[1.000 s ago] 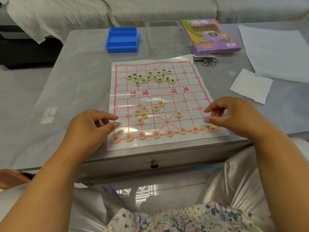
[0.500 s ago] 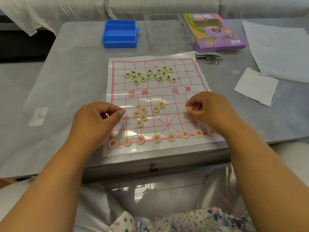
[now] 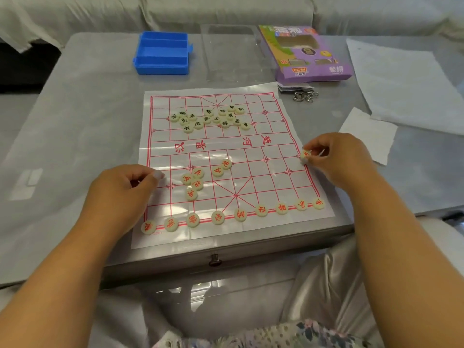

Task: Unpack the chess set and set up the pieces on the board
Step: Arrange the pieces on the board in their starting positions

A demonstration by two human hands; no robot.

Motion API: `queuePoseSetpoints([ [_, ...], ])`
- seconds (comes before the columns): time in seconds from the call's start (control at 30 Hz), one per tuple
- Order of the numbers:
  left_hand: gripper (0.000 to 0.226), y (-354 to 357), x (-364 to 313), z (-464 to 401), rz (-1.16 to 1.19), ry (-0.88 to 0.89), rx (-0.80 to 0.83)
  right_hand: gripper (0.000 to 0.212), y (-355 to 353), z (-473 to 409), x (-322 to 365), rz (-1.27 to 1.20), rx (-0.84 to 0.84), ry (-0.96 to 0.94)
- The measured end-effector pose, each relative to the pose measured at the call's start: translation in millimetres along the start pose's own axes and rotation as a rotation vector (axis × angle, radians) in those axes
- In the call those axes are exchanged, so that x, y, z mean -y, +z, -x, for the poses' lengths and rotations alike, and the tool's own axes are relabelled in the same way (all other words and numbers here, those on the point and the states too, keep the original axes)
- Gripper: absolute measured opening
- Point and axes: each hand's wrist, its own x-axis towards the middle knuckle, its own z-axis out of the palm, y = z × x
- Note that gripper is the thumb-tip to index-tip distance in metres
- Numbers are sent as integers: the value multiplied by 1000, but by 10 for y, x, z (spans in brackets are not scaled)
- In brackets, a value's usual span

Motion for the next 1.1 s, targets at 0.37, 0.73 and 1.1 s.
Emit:
queuePoseSetpoints([
  [0.37, 20, 6, 47, -24, 18, 0, 13, 33, 61, -34, 81, 13, 63, -12],
  [0.73, 12, -10, 58, -32, 22, -3, 54, 30, 252, 259, 858, -20, 60, -336],
  [1.1, 17, -22, 97, -39, 30, 13, 65, 38, 427, 236, 1009, 13, 159, -354],
])
